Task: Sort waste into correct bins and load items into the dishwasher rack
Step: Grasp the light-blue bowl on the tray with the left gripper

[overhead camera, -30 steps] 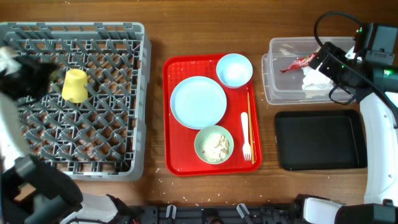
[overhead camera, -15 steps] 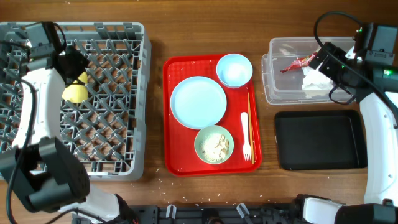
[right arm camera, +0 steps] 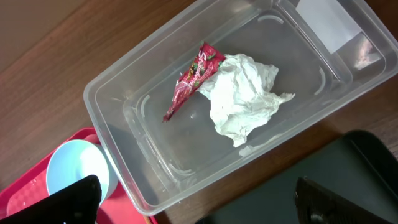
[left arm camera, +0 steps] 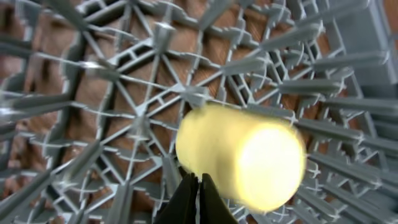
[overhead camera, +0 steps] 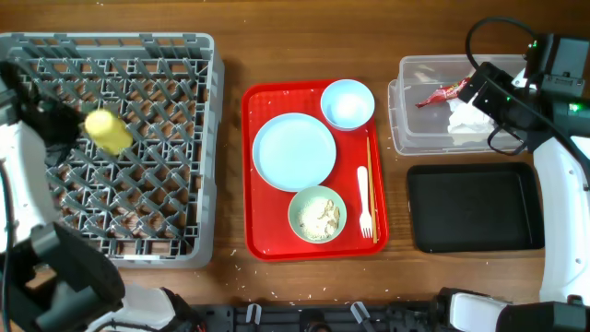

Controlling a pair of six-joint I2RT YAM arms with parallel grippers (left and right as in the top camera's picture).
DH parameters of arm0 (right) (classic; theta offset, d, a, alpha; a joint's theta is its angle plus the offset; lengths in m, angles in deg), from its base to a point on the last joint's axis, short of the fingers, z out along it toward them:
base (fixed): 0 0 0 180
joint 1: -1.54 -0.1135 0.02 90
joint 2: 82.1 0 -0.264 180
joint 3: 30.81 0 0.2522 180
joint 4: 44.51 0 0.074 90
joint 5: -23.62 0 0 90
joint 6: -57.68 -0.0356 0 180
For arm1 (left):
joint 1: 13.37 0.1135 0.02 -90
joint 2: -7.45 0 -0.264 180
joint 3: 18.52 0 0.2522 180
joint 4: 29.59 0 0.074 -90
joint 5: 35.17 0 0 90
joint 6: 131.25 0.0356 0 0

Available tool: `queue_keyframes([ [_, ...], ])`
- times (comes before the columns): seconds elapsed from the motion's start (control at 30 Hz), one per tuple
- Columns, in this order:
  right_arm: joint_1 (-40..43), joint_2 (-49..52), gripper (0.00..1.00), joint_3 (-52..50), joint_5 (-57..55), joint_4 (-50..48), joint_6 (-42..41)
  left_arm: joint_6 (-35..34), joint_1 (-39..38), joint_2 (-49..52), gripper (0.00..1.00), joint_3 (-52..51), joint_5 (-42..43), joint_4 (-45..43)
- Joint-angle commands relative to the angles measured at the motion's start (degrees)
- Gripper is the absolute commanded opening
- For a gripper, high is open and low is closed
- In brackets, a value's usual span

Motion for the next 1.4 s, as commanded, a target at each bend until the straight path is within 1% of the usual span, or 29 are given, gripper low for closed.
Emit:
queue_keyframes([
  [0.0,-0.1,0.2,1.00,0.9,-0.8,-0.2,-0.7,-1.6,3.0,-6.6,0.04,-0.3,14.3,0.2],
  [0.03,-0.1,0.2,1.00,0.9,-0.8,-0.2,-0.7,-1.6,3.1,-7.3,0.04,-0.3,17.0,0.2],
  [0.07,-0.1,0.2,1.00,0.9,-0.8,-0.2,-0.7,-1.6,2.7,-8.7,0.04,-0.3,25.3,0.2],
  [0.1,-0.1,0.2,1.00,0.9,-0.8,-0.2,-0.7,-1.6,2.0,-9.1,0.04,-0.3,31.1,0.2],
  [0.13,-0.1,0.2,1.00,0.9,-0.8,-0.2,-0.7,-0.5,-2.2,-9.0,0.04,-0.3,42.9,-0.2],
  [0.2,-0.1,0.2,1.00,0.9,-0.8,-0.2,-0.7,4.4,-8.7,-9.0,0.28,-0.3,43.2,-1.7],
  [0.23,-0.1,0.2,1.00,0.9,-0.8,-0.2,-0.7,10.7,-14.3,-8.9,0.54,-0.3,43.1,-2.8],
  [0.27,-0.1,0.2,1.00,0.9,-0.8,-0.2,-0.7,15.7,-24.8,-8.4,0.72,-0.3,39.0,-5.0],
  [0.3,-0.1,0.2,1.00,0.9,-0.8,-0.2,-0.7,15.6,-29.0,-8.0,0.74,-0.3,35.4,-6.6],
  [0.33,-0.1,0.2,1.00,0.9,-0.8,-0.2,-0.7,15.6,-32.9,-7.7,0.75,-0.3,27.4,-8.0],
  [0.37,-0.1,0.2,1.00,0.9,-0.8,-0.2,-0.7,15.6,-43.2,-5.8,0.79,-0.3,21.3,-12.6],
  [0.4,-0.1,0.2,1.00,0.9,-0.8,-0.2,-0.7,15.7,-49.4,-4.1,0.81,-0.3,13.9,-15.2],
  [0.43,-0.1,0.2,1.00,0.9,-0.8,-0.2,-0.7,15.7,-54.8,-2.0,0.84,-0.3,5.4,-17.1],
  [0.5,-0.1,0.2,1.00,0.9,-0.8,-0.2,-0.7,15.6,-63.2,2.4,0.90,-0.3,-8.3,-18.8],
  [0.53,-0.1,0.2,1.00,0.9,-0.8,-0.2,-0.7,15.6,-65.6,3.9,0.91,-0.3,-10.0,-19.0],
  [0.63,-0.1,0.2,1.00,0.9,-0.8,-0.2,-0.7,16.1,-70.2,8.3,0.90,-0.3,-10.0,-23.0],
  [0.73,-0.1,0.2,1.00,0.9,-0.8,-0.2,-0.7,16.1,-71.0,13.0,0.87,-0.3,-9.9,-32.1],
  [0.77,-0.1,0.2,1.00,0.9,-0.8,-0.2,-0.7,16.7,-71.1,14.0,0.88,-0.3,-9.7,-33.3],
  [0.8,-0.1,0.2,1.00,0.9,-0.8,-0.2,-0.7,24.6,-71.3,16.5,0.88,-0.3,-3.6,-35.5],
  [0.83,-0.1,0.2,1.00,0.9,-0.8,-0.2,-0.7,29.9,-71.6,17.9,0.90,-0.3,0.0,-36.2],
  [0.87,-0.1,0.2,1.00,0.9,-0.8,-0.2,-0.7,35.4,-72.2,19.4,0.96,-0.3,1.4,-36.8],
  [0.9,-0.1,0.2,1.00,0.9,-0.8,-0.2,-0.7,39.4,-72.8,20.5,1.00,-0.3,1.2,-37.0],
  [0.93,-0.1,0.2,1.00,0.9,-0.8,-0.2,-0.7,41.2,-73.2,21.5,1.00,-0.3,1.2,-37.2],
  [1.13,-0.1,0.2,1.00,0.9,-0.8,-0.2,-0.7,41.3,-73.5,24.9,0.99,-0.3,1.2,-37.0],
  [1.17,-0.1,0.2,1.00,0.9,-0.8,-0.2,-0.7,41.3,-73.5,25.2,0.93,-0.3,1.2,-36.8],
  [1.2,-0.1,0.2,1.00,0.9,-0.8,-0.2,-0.7,41.2,-73.5,25.2,0.77,-0.3,0.9,-36.8],
  [1.27,-0.1,0.2,1.00,0.9,-0.8,-0.2,-0.7,41.0,-73.5,25.1,0.52,-0.3,-0.1,-36.9],
  [1.33,-0.1,0.2,1.00,0.9,-0.8,-0.2,-0.7,41.0,-73.5,25.1,0.39,-0.3,-1.3,-36.5],
  [1.37,-0.1,0.2,1.00,0.9,-0.8,-0.2,-0.7,40.4,-73.5,25.1,0.34,-0.3,-2.3,-36.4],
])
